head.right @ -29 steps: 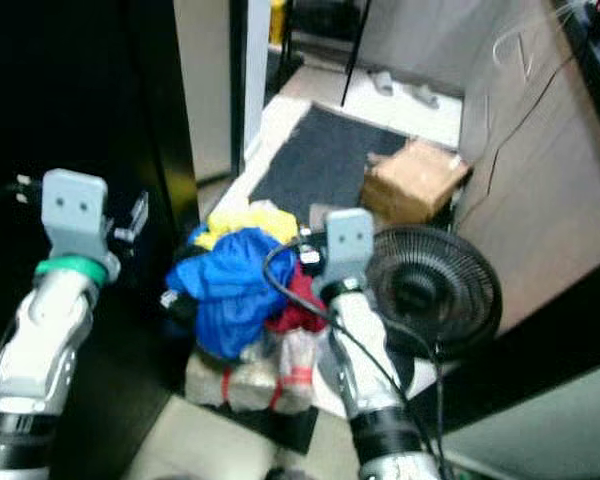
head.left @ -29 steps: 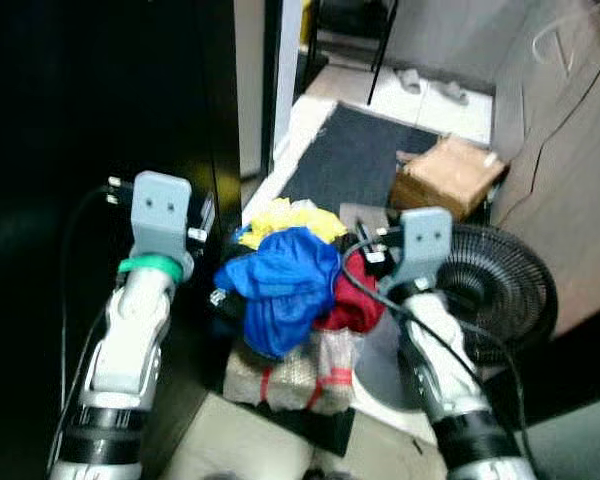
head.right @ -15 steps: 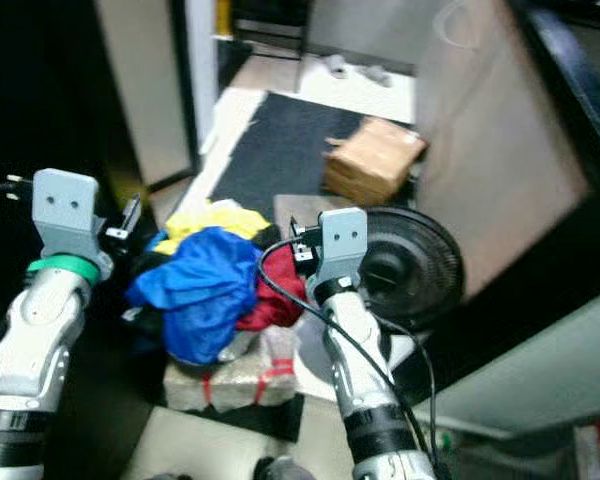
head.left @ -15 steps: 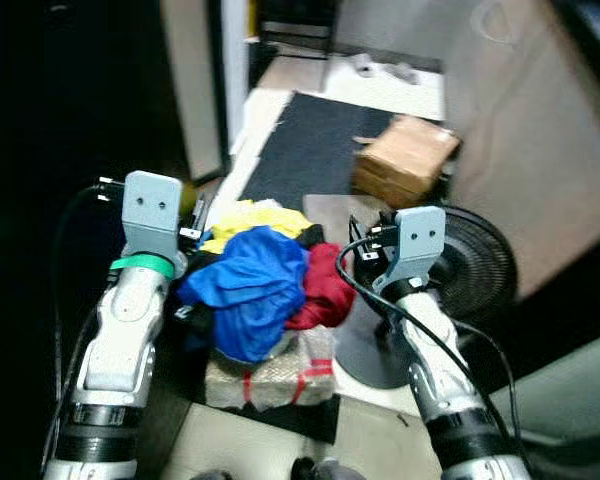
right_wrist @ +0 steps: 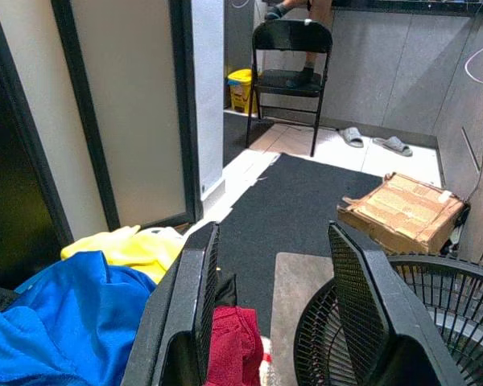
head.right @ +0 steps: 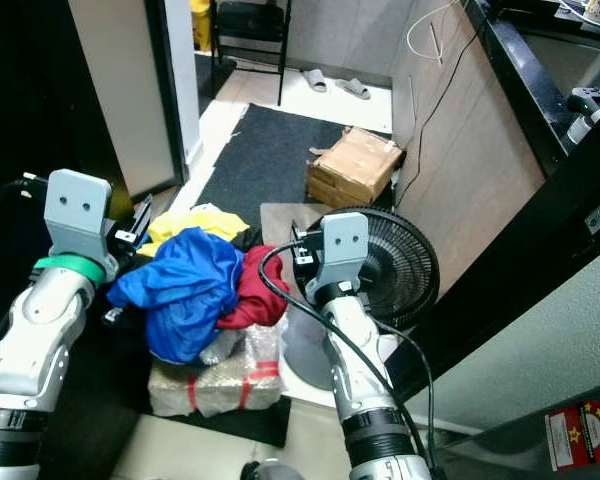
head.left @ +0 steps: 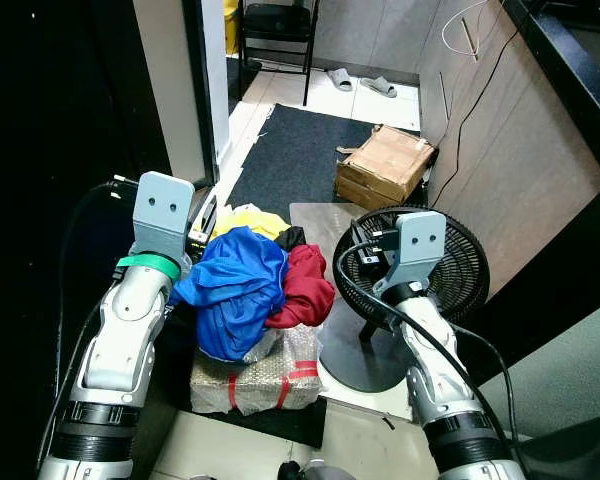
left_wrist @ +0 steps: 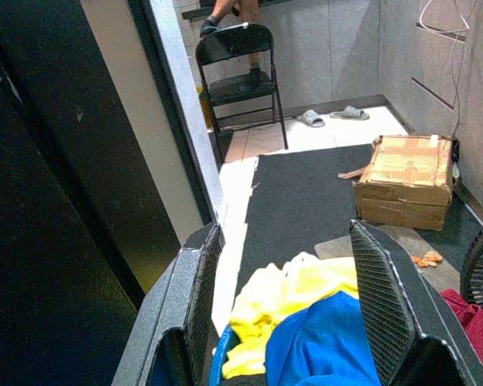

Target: Clothes washing

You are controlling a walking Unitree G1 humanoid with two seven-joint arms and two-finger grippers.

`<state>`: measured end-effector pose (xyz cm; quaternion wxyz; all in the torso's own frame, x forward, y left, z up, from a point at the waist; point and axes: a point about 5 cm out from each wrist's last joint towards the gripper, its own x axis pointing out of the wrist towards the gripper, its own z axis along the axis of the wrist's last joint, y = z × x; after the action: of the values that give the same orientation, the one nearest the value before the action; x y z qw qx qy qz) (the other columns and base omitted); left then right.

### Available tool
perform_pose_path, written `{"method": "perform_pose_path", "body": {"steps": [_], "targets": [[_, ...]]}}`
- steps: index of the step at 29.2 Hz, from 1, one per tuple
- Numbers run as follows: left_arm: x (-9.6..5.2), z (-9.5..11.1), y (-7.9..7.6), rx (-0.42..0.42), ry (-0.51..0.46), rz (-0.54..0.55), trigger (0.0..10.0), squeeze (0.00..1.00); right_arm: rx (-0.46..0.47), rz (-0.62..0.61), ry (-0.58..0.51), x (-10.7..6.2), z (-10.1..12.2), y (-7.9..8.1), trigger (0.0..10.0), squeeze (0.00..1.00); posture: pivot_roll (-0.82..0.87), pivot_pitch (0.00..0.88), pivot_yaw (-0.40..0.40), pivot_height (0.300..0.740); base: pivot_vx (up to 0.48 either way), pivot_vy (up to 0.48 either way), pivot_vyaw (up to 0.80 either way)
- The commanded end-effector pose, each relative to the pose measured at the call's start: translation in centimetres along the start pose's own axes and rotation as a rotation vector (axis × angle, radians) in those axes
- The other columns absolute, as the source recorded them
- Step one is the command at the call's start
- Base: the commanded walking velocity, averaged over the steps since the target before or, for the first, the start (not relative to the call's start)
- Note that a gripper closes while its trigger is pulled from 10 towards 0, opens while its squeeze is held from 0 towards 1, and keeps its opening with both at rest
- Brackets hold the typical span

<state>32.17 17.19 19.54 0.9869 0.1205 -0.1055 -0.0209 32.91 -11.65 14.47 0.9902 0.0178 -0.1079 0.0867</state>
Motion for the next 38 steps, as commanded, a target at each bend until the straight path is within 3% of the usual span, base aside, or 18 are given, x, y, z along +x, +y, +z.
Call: {"method": "perform_pose_path", "body": {"steps": [1,5,11,14,19,26,28,31,35,36,38], "targets": [[-0.1,-0.2,-0.2,-0.007,0.013,-0.009,10.0,0.00,-0.011,0.007,0.001,0.0,-0.1,0.0,10.0,0.00,0.07,0.076,-0.033,0.740,0.000,0.000,0.00],[-0.1,-0.2,-0.2,-0.009,0.014,-0.009,10.0,0.00,-0.012,0.009,0.001,0.0,-0.1,0.1,10.0,0.00,0.07,0.079,-0.033,0.740,0.000,0.000,0.00],[1.3,0.4,-0.2,0.014,0.050,-0.051,10.0,0.00,-0.034,0.009,-0.003,0.5,0.4,-0.5,10.0,0.00,0.06,0.099,-0.027,0.740,0.000,0.000,0.00],[2.5,-0.3,0.5,-0.023,0.098,-0.030,10.0,0.00,-0.049,0.003,0.023,1.2,0.3,-1.2,10.0,0.00,0.04,0.135,-0.009,0.740,0.000,0.000,0.00],[3.0,-1.5,0.8,-0.046,0.154,-0.026,10.0,0.00,-0.077,-0.010,0.063,1.5,0.1,-2.2,10.0,0.00,0.02,0.158,0.000,0.740,0.000,0.000,0.00],[2.5,-2.8,0.7,-0.069,0.209,-0.025,10.0,0.00,-0.103,-0.019,0.142,0.9,-1.2,-3.4,10.0,0.00,0.01,0.191,0.004,0.740,0.000,0.000,0.00],[1.2,-3.8,0.7,-0.100,0.257,-0.020,10.0,0.00,-0.115,-0.026,0.229,0.9,-2.2,-4.8,10.0,0.00,0.03,0.239,0.008,0.740,0.000,0.000,0.00],[0.7,-4.0,0.7,-0.115,0.273,-0.020,10.0,0.00,-0.119,-0.023,0.248,1.3,-2.2,-5.2,10.0,0.00,0.03,0.241,0.008,0.740,0.000,0.000,0.00],[0.6,-3.7,1.0,-0.134,0.258,-0.016,10.0,0.00,-0.141,0.018,0.244,2.3,-1.9,-4.8,10.0,0.00,0.06,0.255,0.003,0.740,0.000,0.000,0.00],[0.5,-3.0,1.3,-0.162,0.215,-0.006,10.0,0.00,-0.200,0.112,0.243,3.4,-1.7,-3.7,10.0,0.00,0.07,0.262,-0.001,0.740,0.000,0.000,0.00],[0.4,-2.7,1.5,-0.159,0.200,0.001,10.0,0.00,-0.219,0.160,0.247,3.6,-1.8,-3.0,10.0,0.00,0.08,0.266,-0.005,0.740,0.000,0.000,0.00]]}}
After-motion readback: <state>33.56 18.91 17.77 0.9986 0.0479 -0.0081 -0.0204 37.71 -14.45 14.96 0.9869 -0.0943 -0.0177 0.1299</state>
